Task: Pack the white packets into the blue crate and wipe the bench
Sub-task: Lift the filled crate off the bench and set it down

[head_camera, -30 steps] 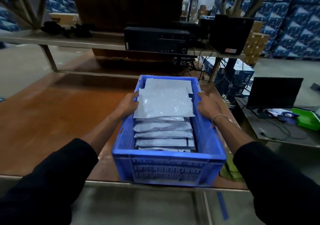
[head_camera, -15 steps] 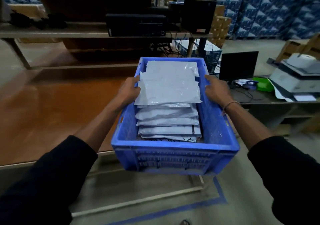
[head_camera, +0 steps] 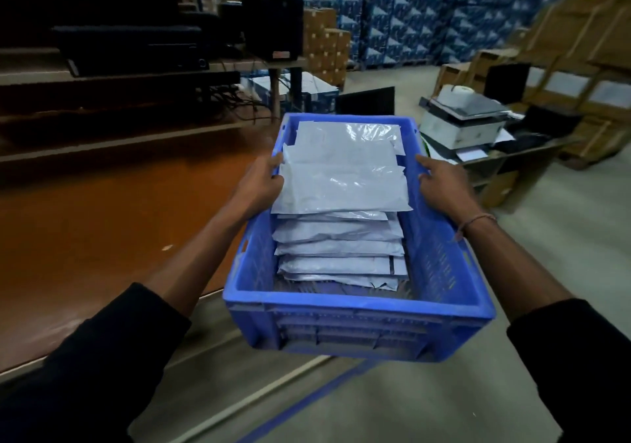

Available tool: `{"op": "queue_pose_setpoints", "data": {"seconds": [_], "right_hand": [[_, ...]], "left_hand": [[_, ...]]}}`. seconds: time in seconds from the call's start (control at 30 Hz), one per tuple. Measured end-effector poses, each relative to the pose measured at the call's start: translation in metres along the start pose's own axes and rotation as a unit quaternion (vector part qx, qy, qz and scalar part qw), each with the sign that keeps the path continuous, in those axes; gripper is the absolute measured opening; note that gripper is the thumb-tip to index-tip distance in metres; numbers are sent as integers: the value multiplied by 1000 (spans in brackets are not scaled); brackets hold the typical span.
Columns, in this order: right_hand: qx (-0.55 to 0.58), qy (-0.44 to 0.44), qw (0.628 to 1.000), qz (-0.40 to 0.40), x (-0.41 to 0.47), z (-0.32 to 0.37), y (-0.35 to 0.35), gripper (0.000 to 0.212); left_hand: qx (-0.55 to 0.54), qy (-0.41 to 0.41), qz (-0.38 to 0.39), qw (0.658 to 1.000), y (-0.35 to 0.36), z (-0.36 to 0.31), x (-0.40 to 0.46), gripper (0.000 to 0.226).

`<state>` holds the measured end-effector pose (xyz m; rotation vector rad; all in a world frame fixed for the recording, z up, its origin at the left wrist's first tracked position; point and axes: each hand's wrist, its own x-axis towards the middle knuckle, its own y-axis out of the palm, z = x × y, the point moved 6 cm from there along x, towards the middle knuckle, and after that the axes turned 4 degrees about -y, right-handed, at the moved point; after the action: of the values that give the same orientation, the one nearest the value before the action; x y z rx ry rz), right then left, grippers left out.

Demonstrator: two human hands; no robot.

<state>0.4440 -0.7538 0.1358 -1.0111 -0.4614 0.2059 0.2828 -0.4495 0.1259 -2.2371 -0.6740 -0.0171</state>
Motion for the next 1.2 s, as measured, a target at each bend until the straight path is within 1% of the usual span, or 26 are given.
{"op": "queue_pose_setpoints", "data": {"seconds": [0.1, 0.13, 0.23, 0.3, 0.37, 0.57, 0.67, 0.73, 1.03, 1.1, 1.2], "right_hand": [[12, 29, 999, -12, -8, -49, -20, 52], [11, 39, 999, -17, -12, -64, -28, 52], [-1, 66, 997, -36, -24, -113, -50, 51], [-12, 89, 995, -47, -32, -145, -62, 50], [-25, 106, 992, -56, -40, -175, -70, 49], [-57, 152, 983, -84, -59, -251, -75, 51], [-68, 177, 978, -84, -65, -284, -64, 51], [-72, 195, 975, -82, -68, -305, -51, 51], [-91, 281, 951, -94, -91, -364, 25, 52], [-83, 306, 943, -96, -102, -376, 44, 53], [-65, 339, 934, -94, -122, -392, 76, 56]], "left_hand": [[11, 28, 35, 999, 44, -32, 12, 24], [14, 31, 40, 999, 60, -43, 16, 25], [15, 55, 73, 996, 109, -79, 24, 42], [6, 62, 94, 994, 140, -102, 25, 49], [-1, 63, 98, 993, 167, -120, 28, 54], [-34, 97, 133, 986, 248, -152, 26, 53], [-57, 106, 169, 978, 291, -152, 30, 54], [-67, 103, 187, 975, 319, -147, 38, 58], [-53, 120, 286, 949, 439, -101, 78, 66], [-46, 114, 312, 942, 466, -87, 82, 71], [-32, 81, 366, 926, 503, -66, 82, 76]]}}
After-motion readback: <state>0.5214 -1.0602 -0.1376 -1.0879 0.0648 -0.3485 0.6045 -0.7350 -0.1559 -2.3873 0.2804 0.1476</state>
